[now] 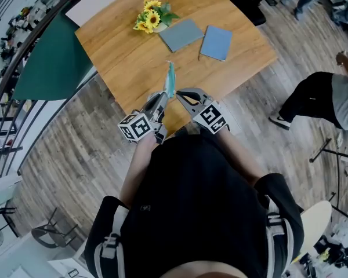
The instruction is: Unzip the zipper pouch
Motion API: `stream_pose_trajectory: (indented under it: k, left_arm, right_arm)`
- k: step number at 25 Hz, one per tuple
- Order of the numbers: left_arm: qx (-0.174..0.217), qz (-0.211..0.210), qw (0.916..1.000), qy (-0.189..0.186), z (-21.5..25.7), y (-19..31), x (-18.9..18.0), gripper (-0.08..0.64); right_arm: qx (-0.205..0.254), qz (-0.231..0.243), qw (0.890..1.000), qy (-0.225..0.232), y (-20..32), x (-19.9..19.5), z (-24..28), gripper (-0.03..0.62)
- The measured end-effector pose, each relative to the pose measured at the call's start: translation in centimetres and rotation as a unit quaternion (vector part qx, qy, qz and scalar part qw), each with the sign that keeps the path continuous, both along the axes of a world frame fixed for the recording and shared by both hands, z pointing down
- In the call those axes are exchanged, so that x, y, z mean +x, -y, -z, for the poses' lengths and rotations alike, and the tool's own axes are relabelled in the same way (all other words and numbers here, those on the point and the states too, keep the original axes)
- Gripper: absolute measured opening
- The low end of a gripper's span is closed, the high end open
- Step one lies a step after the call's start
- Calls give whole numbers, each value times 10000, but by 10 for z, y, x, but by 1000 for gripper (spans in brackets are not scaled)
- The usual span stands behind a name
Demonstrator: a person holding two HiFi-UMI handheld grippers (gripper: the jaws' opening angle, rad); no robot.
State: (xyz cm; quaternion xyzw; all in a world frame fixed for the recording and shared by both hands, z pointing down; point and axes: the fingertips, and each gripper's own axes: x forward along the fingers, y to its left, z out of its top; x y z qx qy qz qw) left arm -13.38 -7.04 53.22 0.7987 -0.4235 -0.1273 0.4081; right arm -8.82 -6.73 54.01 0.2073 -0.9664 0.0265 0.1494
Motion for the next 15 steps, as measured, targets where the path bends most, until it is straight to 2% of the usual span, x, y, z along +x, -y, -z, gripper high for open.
stream_pose_trajectory:
  k: [15]
  left_arm:
    - [18, -126, 9999, -2, 2, 4, 7, 3]
  right_arm:
    - [35, -349, 9994, 59, 8, 6, 3, 8]
